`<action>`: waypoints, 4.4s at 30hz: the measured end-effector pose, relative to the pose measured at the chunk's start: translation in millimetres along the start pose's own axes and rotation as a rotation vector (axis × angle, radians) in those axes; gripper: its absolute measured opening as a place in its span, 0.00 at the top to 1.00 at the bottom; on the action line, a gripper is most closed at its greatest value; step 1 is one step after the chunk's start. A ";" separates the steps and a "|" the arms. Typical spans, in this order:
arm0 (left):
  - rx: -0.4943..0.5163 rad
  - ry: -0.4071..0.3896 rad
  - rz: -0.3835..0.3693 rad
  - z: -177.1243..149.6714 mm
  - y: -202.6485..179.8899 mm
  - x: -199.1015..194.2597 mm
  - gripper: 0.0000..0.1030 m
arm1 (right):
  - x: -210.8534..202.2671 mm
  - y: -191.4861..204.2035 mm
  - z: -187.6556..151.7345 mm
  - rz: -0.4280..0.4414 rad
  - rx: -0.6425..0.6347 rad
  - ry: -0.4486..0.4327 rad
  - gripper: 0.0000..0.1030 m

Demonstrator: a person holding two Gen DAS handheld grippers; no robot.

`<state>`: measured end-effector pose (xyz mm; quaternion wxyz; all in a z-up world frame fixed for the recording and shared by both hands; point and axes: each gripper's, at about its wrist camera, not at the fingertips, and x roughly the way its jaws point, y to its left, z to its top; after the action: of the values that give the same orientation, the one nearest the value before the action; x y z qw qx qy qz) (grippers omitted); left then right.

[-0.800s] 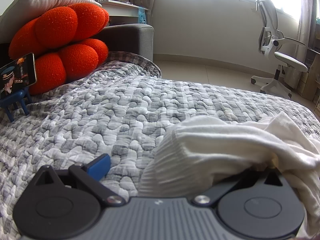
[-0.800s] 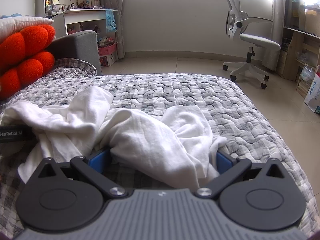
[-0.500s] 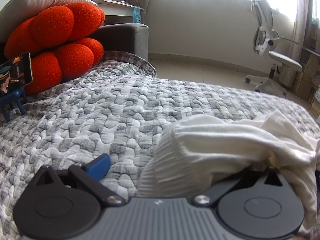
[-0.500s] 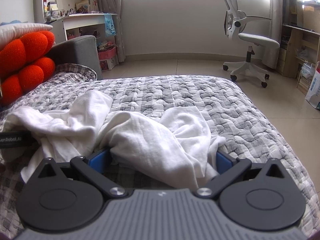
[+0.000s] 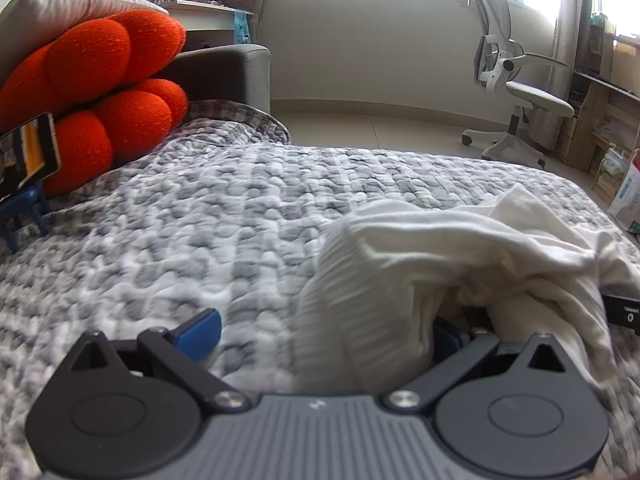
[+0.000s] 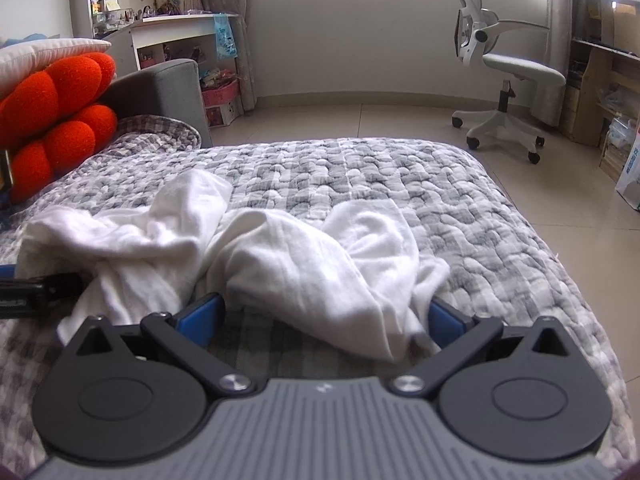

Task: Fold clothes

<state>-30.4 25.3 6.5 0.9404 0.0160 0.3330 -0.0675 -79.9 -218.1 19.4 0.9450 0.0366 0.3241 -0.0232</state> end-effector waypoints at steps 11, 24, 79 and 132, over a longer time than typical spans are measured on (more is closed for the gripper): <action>-0.093 -0.007 -0.086 -1.0 34.8 -31.3 0.00 | -48.5 20.0 11.5 0.045 -0.124 -0.119 0.00; -0.210 0.048 -0.250 17.0 32.8 -6.2 0.70 | -58.1 62.2 38.8 0.285 -0.312 -0.151 0.77; -0.573 -0.046 -0.016 -56.9 238.2 -102.5 0.38 | 0.3 125.3 49.9 0.413 -0.541 0.042 0.29; -0.531 -0.130 0.034 -21.0 267.9 -46.6 0.97 | 46.9 71.0 57.4 0.217 -0.428 0.005 0.99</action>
<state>-42.4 297.7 15.5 0.9320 -0.2300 0.2778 0.0371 -3.0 -153.1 39.6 0.9274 -0.1299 0.3183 0.1477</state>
